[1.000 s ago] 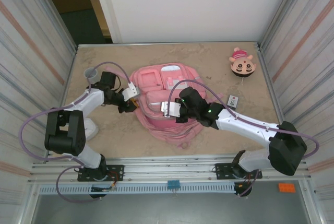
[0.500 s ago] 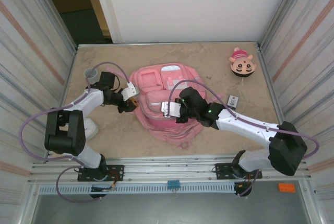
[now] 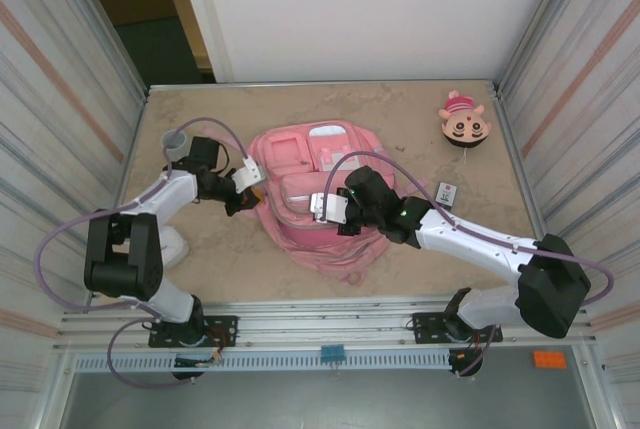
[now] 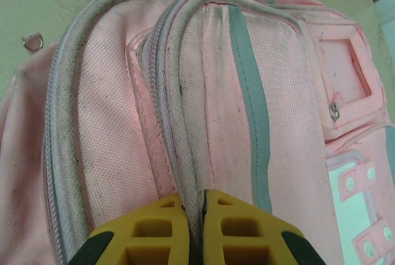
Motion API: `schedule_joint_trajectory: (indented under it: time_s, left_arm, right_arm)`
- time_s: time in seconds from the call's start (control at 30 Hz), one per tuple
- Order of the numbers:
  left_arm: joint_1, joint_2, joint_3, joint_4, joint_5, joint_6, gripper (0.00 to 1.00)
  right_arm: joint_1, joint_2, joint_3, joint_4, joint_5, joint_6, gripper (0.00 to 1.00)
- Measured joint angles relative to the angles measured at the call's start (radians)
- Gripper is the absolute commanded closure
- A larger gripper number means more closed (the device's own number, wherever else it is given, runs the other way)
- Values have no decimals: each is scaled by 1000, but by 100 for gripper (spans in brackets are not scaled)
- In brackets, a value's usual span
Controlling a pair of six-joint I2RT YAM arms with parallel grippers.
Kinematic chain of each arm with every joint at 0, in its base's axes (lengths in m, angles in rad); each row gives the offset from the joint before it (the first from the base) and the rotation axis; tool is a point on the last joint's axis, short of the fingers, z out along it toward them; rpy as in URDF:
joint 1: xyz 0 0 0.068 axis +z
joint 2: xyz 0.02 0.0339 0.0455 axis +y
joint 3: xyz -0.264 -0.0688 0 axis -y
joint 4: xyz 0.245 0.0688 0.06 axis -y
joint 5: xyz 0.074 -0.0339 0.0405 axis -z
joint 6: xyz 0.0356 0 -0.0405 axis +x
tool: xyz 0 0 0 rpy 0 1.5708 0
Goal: Pack books, pencil case, and school supplies into a backpack
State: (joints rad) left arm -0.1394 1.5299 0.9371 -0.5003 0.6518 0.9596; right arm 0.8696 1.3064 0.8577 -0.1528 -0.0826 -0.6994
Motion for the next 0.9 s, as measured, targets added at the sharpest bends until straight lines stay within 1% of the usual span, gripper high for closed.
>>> schedule_joint_trajectory:
  time_s: [0.23,0.47,0.6,0.7,0.73,0.77,0.8,0.9]
  left_arm:
    - [-78,-95,-23,-32,-51,-25,100]
    - [-171,-185,-82,-113,-101,-69,100]
    - [-241,-230,-102,-122,-125,-142,100]
    - [-313,-257,-127,-93,-145,-223,100]
    - [-338,-259,-131,-86,-158,-253,100]
    - [-356,-257,-134,-78,-171,-277,100]
    - [-365,-256,-134,-75,-178,-296,100]
    - [-383,-254,-134,-70,-182,-344,100]
  right_arm:
    - [0,23,-11,18,10,61,100]
    - [-4,56,-11,30,6,121,100]
    - [-14,56,-11,39,5,160,100]
    - [-19,56,-11,42,9,205,99]
    - [-20,54,-11,43,10,229,90]
    - [-21,48,-11,40,11,268,82]
    - [-21,39,-12,39,13,301,78]
    - [-34,-29,-13,30,21,481,66]
